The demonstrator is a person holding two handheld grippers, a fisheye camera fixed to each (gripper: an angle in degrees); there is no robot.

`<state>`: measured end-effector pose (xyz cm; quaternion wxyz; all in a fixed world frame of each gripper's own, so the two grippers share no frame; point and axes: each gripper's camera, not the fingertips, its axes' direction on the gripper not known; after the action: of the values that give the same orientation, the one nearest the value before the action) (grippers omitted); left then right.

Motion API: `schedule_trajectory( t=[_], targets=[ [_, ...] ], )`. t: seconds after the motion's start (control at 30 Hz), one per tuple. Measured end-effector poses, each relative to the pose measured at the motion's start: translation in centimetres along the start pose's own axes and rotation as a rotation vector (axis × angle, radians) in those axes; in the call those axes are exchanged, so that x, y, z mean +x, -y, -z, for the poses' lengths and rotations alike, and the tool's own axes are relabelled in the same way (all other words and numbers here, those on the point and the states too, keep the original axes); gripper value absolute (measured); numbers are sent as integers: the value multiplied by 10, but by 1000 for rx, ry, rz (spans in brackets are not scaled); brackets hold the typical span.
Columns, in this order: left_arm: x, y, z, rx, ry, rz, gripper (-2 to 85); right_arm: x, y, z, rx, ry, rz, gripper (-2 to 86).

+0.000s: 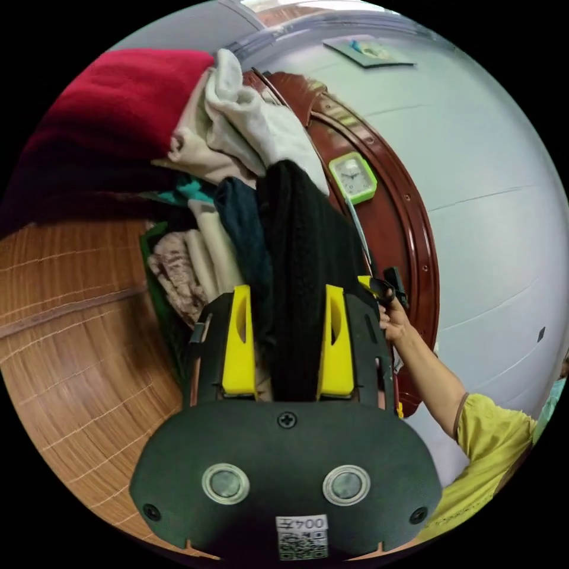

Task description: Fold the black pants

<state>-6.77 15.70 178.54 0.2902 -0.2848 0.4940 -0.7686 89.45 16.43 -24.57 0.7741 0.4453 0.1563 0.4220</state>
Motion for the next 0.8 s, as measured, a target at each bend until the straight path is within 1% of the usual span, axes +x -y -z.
schedule_trajectory(
  t=[0.03,0.07,0.1,0.13,0.17,0.23,0.27,0.33,0.37,0.43,0.47,0.5,0.53,0.57,0.63,0.73,0.8],
  targets=[
    [-7,-10,24,62,10,17,171,-16,-12,19,72,-89,3,167],
    [-11,-15,36,81,9,23,173,-27,-19,27,106,-133,17,166],
    [-18,-26,62,103,11,27,176,-52,-36,42,161,-199,63,165],
    [-23,-41,92,118,29,10,178,-81,-56,50,200,-220,118,164],
    [-25,-50,109,122,40,-4,179,-96,-67,52,210,-211,151,164],
    [-36,-96,181,132,80,-50,182,-158,-115,38,196,-98,282,168],
    [-39,-111,201,135,96,-54,182,-172,-128,28,176,-63,306,169],
    [-57,-180,290,163,197,-24,184,-215,-174,-32,59,110,344,185],
    [-62,-200,312,172,228,-9,184,-223,-185,-53,14,160,343,189],
    [-84,-282,395,169,387,76,187,-247,-232,-148,-151,330,279,199],
    [-89,-303,414,162,433,107,188,-253,-243,-174,-195,370,257,202],
    [-100,-345,449,154,500,169,191,-266,-266,-226,-286,427,220,207],
    [-108,-384,479,150,558,219,194,-282,-287,-274,-368,452,202,210],
    [-112,-400,491,145,587,240,196,-291,-297,-297,-399,456,200,211],
    [-134,-459,527,109,651,326,207,-328,-325,-372,-487,498,193,223],
    [-165,-499,547,58,666,369,221,-378,-339,-444,-604,445,273,233],
    [-185,-507,551,17,667,360,227,-402,-337,-474,-642,443,282,233]
  ],
)
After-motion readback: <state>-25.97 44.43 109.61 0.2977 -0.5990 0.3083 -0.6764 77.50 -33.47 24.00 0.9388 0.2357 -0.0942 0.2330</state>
